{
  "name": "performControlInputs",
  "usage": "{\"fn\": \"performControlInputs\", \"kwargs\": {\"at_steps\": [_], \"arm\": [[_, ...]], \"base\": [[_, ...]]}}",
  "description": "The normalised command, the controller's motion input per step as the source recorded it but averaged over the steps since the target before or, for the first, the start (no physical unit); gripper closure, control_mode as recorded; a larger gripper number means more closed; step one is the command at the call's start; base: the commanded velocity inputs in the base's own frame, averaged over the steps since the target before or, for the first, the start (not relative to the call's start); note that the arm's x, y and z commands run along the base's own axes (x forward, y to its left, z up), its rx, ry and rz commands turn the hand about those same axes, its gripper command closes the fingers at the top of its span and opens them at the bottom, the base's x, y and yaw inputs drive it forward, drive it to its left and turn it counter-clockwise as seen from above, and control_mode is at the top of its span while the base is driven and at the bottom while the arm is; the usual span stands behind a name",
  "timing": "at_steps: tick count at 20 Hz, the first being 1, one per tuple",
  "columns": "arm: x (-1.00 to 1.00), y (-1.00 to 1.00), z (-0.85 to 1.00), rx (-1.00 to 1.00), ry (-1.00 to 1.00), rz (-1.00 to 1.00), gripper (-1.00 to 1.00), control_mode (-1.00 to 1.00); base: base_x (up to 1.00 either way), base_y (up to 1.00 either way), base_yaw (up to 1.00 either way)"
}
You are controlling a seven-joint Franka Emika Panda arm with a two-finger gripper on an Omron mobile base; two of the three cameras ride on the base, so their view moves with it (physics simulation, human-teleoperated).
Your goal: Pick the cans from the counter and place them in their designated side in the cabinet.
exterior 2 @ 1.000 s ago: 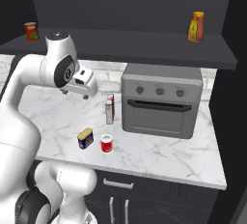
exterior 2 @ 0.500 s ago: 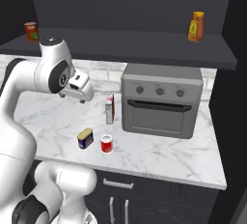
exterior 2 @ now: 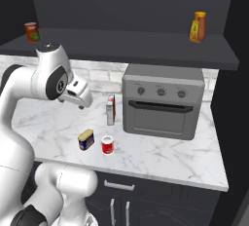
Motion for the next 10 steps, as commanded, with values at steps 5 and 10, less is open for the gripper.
{"fn": "performControlInputs", "kwargs": {"at_steps": [5,10], "arm": [[-0.06,0.11,-0.09,0.0,-0.01,-0.02,-1.0,-1.0],[-0.02,0.08,-0.06,0.01,-0.02,-0.01,-1.0,-1.0]], "base": [[0.0,0.0,0.0],[0.0,0.0,0.0]]}}
